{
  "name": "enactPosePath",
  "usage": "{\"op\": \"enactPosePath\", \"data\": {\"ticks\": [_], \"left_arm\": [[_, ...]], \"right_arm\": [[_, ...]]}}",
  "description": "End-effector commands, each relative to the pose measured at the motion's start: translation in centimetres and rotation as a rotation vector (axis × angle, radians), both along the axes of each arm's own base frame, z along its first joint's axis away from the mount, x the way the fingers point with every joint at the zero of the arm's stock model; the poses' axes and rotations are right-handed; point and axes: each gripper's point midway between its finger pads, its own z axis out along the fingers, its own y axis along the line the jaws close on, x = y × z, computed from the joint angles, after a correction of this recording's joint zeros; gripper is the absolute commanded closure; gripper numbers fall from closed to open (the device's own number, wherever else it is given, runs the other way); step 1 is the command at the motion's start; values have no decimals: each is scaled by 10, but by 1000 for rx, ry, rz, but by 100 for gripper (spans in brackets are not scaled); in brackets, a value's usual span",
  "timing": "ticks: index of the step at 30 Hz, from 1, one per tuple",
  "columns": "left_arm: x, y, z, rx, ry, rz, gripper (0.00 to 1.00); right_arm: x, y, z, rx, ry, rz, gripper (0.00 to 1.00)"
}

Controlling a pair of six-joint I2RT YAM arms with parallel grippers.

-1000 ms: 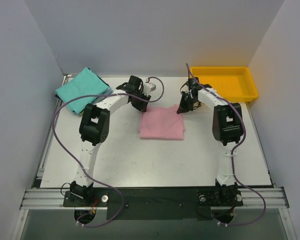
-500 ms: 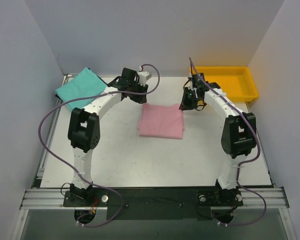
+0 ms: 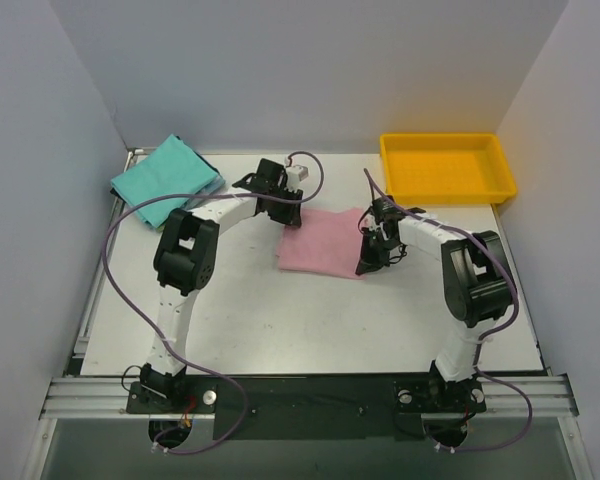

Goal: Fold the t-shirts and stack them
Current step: Smooth out wrinkles on the folded tshirt

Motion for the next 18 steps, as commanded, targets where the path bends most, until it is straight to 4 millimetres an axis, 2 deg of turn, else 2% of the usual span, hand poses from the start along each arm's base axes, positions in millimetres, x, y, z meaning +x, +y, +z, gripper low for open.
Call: {"op": "enactPosePath", "data": {"ticks": [1,7,10,12,13,14,18], "left_arm": [[33,11,8,40,-79,91,64],[40,9,35,19,-142,82,62],[42,9,57,5,-172,78,58],[40,8,79,-29,-178,79,48],[36,9,82,-37,-166,82,43],[34,11,100,-60,-179,102,41],[1,15,99,-120,-55,159,33]], "right_arm": [[-15,-19,-4,-49,7,-48,100],[-35,-34,-11,-54,57,-76,100],[-34,-33,1,-32,29,-70,100],[-29,-24,15,4,3,-44,94],[-19,-21,28,16,-31,-37,88],[-12,-19,40,19,-60,-30,86],[4,-27,67,12,-134,-74,64]]}}
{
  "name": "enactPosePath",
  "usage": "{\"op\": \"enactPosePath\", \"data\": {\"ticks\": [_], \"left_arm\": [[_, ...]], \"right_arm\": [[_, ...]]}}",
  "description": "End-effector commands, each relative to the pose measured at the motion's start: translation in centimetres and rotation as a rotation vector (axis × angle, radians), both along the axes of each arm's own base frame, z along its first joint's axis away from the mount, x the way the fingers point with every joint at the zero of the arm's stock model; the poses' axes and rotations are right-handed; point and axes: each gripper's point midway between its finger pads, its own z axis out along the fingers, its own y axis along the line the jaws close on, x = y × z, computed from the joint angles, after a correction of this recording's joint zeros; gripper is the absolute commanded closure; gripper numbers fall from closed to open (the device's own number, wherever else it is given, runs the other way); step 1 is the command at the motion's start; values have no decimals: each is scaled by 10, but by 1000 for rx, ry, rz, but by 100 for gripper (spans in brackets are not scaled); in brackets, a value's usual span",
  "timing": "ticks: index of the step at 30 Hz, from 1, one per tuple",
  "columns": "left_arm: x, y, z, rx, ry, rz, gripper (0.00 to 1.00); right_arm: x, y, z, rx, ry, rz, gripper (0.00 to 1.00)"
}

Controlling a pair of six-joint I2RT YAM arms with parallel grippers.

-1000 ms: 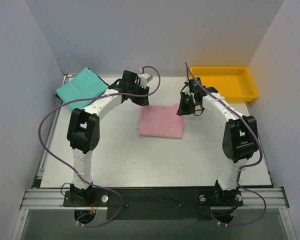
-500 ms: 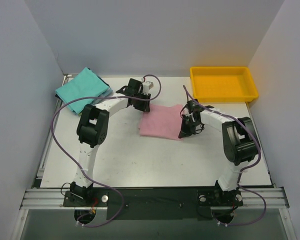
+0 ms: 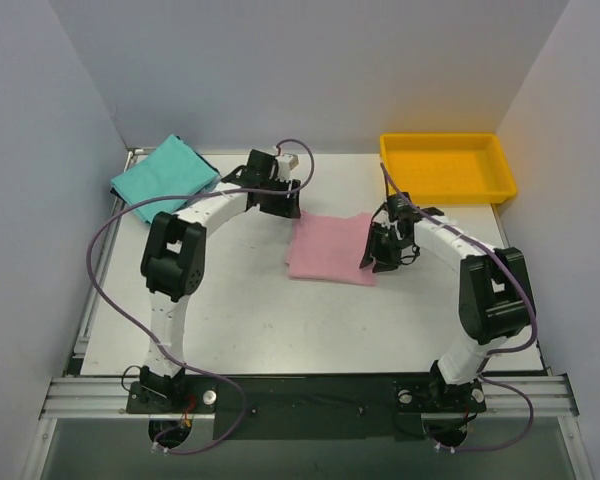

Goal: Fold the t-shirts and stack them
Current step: Smooth out wrinkles on the folded tshirt, then put the neatly folded tshirt into the corner of the board with the left arm

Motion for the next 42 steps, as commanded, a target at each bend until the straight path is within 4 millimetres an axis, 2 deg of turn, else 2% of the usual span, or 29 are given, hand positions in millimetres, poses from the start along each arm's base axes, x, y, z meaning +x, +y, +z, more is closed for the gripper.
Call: {"op": "enactPosePath", "data": {"ticks": [1,2,3,4,5,6,10,13,16,18,20,21,22,24,26,27,28,31,33,36,38,39,40,41,42], "left_arm": [[-22,-3,63,-153,18,67,29],[-35,-6,55,-183,80,86,26],[-37,-10,52,-204,85,89,22],[-46,-10,38,-212,130,109,17],[-46,-14,33,-228,126,113,13],[-53,-12,21,-218,146,120,12],[-61,-11,-9,-206,202,142,10],[-68,-12,-30,-200,246,157,10],[-80,-25,-44,-213,293,128,11],[-90,-35,-55,-230,340,116,15],[-99,-42,-64,-255,393,118,23],[-104,-44,-72,-263,432,122,30],[-103,-44,-74,-271,442,131,34],[-101,-42,-78,-277,461,142,50],[-93,-41,-76,-284,456,137,73],[-88,-42,-70,-293,449,134,95],[-84,-40,-66,-298,448,144,100],[-70,-38,-47,-335,427,173,100],[-63,-31,-37,-369,433,219,100],[-47,-6,-26,-414,432,310,100],[-42,23,-29,-404,447,405,100],[-37,45,-31,-407,450,463,100],[-46,57,-34,-406,471,507,100],[-42,74,-36,-417,467,553,100],[-55,87,-41,-418,498,601,100]], "right_arm": [[19,-9,47,-13,-113,-34,61],[21,-16,45,-27,-113,-55,57],[24,-22,43,-33,-107,-75,55],[25,-23,38,-30,-90,-80,53],[28,-26,36,-32,-86,-87,52],[32,-27,31,-33,-77,-90,51],[48,-29,19,-34,-76,-86,50],[52,-26,3,-14,-48,-97,50],[49,-23,-9,6,-19,-110,51],[47,-21,-13,21,-13,-124,51],[49,-20,-14,24,-15,-131,51],[49,-20,-15,28,-14,-135,51],[50,-20,-15,29,-14,-134,51],[51,-20,-13,32,-19,-138,51],[51,-20,-9,33,-28,-138,51],[51,-23,-6,31,-33,-144,51],[50,-24,-5,31,-35,-142,51],[46,-32,5,20,-50,-143,50],[44,-37,12,18,-68,-150,50],[39,-46,22,17,-90,-169,50],[36,-49,26,12,-96,-165,49],[35,-49,28,10,-96,-154,49],[35,-48,31,15,-94,-148,49],[34,-45,31,14,-92,-134,49],[33,-43,33,17,-91,-125,48]]}}
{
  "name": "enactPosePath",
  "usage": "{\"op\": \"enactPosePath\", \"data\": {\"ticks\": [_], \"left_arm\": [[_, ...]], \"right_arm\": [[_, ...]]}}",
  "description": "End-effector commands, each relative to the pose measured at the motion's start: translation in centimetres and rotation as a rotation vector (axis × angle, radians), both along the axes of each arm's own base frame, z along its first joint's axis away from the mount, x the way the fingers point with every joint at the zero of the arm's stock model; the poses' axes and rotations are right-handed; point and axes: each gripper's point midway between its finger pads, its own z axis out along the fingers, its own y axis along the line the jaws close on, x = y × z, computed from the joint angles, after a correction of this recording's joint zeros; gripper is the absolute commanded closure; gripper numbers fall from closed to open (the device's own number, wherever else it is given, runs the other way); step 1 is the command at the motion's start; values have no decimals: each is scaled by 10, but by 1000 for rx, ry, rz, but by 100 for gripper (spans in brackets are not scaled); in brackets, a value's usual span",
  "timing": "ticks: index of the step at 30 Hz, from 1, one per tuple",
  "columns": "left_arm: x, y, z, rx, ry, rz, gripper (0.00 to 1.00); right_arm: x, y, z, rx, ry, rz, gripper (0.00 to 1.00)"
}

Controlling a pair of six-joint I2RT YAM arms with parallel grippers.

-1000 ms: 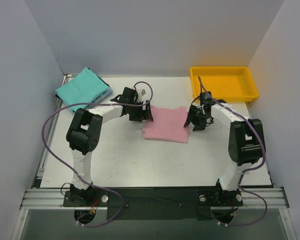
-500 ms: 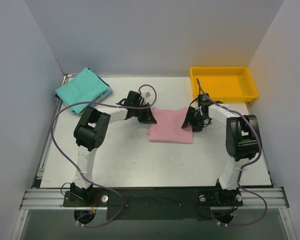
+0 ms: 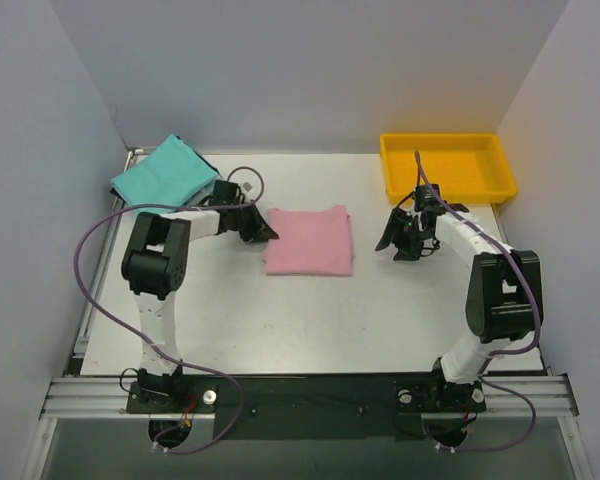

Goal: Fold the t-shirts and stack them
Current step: Put the neatly folded tshirt into the corner of the board with the left arm

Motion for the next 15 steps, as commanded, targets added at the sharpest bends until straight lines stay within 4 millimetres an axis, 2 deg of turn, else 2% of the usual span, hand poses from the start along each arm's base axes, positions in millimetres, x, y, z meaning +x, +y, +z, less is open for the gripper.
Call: {"op": "enactPosePath", "data": {"ticks": [1,2,3,5,7,8,9,11,13,14,15], "left_arm": [[-7,80,-3,35,97,251,100],[-21,91,-9,31,141,294,100],[-21,104,-10,26,147,335,100],[-35,126,-11,47,181,398,100],[-58,140,-22,95,227,406,100],[-64,144,-25,119,242,407,100],[-80,146,-31,149,273,389,83],[-96,150,-31,194,300,350,57],[-108,159,-27,287,313,295,42],[-122,163,-25,324,357,265,38],[-115,173,-18,378,311,239,31]], "right_arm": [[-11,8,12,-15,6,66,48],[-10,12,15,-16,-2,76,48],[-12,21,16,-17,-7,106,48],[-9,42,22,-10,-27,156,48],[-10,68,24,2,-40,221,48],[-11,76,19,7,-25,238,48],[-10,93,18,30,-28,268,48],[-8,113,19,54,-34,293,48],[-7,130,13,67,-26,314,48],[-6,136,14,73,-31,318,48],[-8,147,12,88,-27,332,48]]}}
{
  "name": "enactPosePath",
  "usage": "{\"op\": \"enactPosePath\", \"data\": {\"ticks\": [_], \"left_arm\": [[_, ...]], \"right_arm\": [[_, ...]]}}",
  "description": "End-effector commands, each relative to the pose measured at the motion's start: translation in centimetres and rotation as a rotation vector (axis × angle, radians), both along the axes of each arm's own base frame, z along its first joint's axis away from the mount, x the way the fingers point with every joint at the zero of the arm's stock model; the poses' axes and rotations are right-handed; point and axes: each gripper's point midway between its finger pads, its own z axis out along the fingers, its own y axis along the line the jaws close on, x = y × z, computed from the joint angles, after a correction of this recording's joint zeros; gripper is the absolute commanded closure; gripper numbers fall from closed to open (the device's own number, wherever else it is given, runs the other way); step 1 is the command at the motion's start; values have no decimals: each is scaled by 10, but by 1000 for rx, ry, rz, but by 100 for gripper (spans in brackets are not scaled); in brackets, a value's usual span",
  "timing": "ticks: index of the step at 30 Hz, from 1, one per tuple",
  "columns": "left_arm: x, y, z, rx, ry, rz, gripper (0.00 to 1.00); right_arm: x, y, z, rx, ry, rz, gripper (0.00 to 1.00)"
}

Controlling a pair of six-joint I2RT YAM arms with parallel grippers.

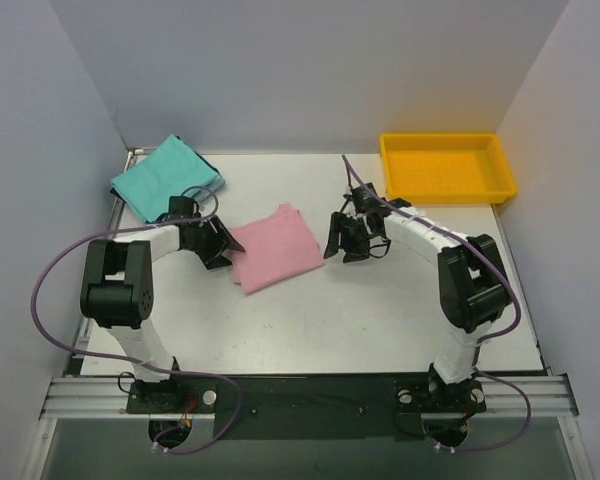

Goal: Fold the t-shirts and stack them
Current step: Put the neatly folded tshirt into the corner of the board with the left arm

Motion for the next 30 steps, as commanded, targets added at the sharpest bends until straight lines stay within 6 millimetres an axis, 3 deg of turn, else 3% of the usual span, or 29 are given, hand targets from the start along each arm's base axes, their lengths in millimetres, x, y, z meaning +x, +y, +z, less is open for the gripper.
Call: {"op": "enactPosePath", "data": {"ticks": [1,2,3,6,11,13,15,18,19,22,25,30], "left_arm": [[-63,46,-20,292,220,-132,30],[-54,54,-11,342,176,-163,29],[-60,59,-6,369,189,-193,29],[-31,67,33,445,35,-274,28],[38,33,92,496,-412,-518,29],[56,17,106,487,-547,-637,29],[63,5,107,449,-614,-751,29],[63,-15,89,314,-583,-874,29],[66,-15,83,310,-554,-917,20],[77,-15,66,328,-531,-966,13],[93,-17,53,364,-535,-996,11],[102,-34,51,317,-586,-1001,10]], "right_arm": [[1,34,2,48,15,30,48],[-2,39,-2,37,28,34,48],[-3,41,-5,34,40,25,48],[-4,43,-18,37,70,3,50],[3,52,-33,59,114,-44,54],[10,54,-40,57,128,-65,64],[17,54,-44,62,138,-80,75],[27,53,-50,56,151,-82,87],[36,53,-46,57,135,-82,89],[55,48,-46,49,116,-80,95],[75,53,-44,68,94,-54,95],[84,58,-32,52,81,13,80]]}}
